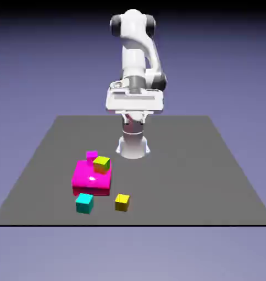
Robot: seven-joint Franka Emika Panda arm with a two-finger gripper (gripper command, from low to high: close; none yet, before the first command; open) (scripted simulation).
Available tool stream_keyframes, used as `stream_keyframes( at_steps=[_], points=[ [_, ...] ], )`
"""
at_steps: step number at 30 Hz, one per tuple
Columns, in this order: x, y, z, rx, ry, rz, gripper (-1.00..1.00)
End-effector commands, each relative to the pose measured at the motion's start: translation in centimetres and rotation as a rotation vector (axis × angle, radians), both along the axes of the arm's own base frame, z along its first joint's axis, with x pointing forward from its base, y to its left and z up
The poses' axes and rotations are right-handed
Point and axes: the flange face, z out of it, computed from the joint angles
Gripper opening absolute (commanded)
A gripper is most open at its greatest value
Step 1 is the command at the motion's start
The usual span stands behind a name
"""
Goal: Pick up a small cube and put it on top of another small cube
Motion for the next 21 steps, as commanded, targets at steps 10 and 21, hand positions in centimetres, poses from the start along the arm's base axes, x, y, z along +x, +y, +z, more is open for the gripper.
stream_keyframes(
  at_steps=[10,21],
  points=[
    [4.2,-2.2,-11.9,0.049,0.347,-0.128,0.0],
    [4.5,-4.4,-25.4,0.096,0.691,-0.267,0.0]
  ],
)
